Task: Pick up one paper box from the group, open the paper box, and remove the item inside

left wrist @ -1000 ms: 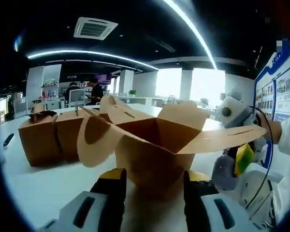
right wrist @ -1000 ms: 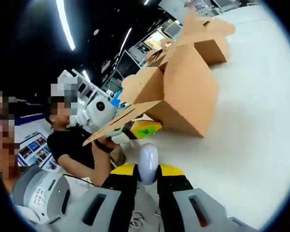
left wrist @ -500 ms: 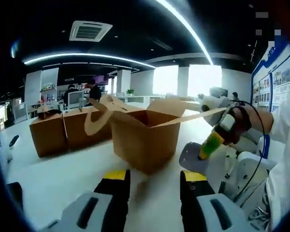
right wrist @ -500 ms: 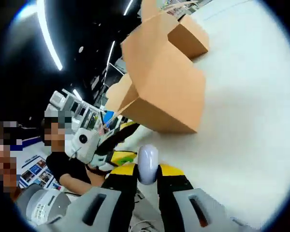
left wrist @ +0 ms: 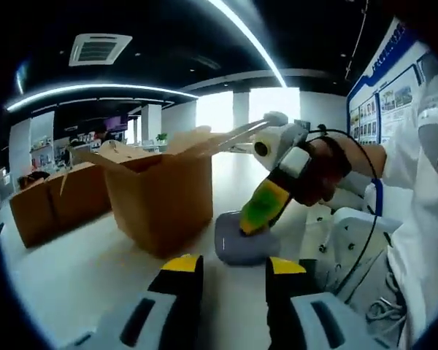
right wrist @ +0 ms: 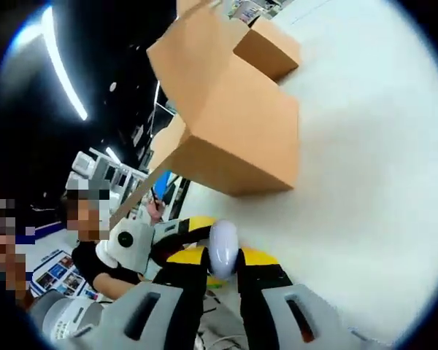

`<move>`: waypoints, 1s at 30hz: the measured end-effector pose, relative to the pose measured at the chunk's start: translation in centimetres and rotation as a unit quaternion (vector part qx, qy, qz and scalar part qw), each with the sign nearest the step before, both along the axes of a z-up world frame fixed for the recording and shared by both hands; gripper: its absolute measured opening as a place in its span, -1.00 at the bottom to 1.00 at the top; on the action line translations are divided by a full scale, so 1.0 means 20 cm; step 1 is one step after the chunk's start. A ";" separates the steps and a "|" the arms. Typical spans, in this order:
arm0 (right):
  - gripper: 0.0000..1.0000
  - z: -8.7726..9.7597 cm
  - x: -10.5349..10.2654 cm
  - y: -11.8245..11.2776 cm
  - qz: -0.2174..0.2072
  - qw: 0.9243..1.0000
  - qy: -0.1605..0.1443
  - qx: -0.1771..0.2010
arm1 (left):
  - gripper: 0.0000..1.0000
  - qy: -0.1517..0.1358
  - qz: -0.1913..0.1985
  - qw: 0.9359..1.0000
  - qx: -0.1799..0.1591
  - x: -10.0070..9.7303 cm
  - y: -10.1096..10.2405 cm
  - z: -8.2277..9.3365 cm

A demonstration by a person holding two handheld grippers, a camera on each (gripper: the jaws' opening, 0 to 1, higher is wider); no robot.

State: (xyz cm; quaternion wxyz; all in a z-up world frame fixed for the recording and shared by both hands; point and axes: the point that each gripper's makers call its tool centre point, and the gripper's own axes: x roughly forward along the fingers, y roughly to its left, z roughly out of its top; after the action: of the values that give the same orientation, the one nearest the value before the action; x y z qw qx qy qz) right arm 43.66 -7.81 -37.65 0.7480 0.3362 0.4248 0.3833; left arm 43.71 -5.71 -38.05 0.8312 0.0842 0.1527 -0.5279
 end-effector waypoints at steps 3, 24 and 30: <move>-0.64 0.00 0.00 -0.01 -0.001 1.000 -0.014 -0.008 | -0.30 0.000 0.000 1.000 -0.002 0.01 0.00 0.00; -0.57 0.01 -0.06 0.01 0.058 0.996 -0.062 -0.041 | -0.28 -0.007 -0.009 1.000 -0.011 0.01 -0.10 0.01; -0.53 0.01 -0.04 -0.04 0.058 0.993 -0.082 -0.067 | -0.28 0.001 -0.001 1.000 -0.017 0.02 -0.08 0.01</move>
State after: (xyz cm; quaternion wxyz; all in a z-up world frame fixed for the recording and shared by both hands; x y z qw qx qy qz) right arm 42.83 -8.63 -37.46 0.7776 0.2279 0.4056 0.4230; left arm 44.08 -7.38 -37.84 0.8317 0.0693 0.1446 -0.5315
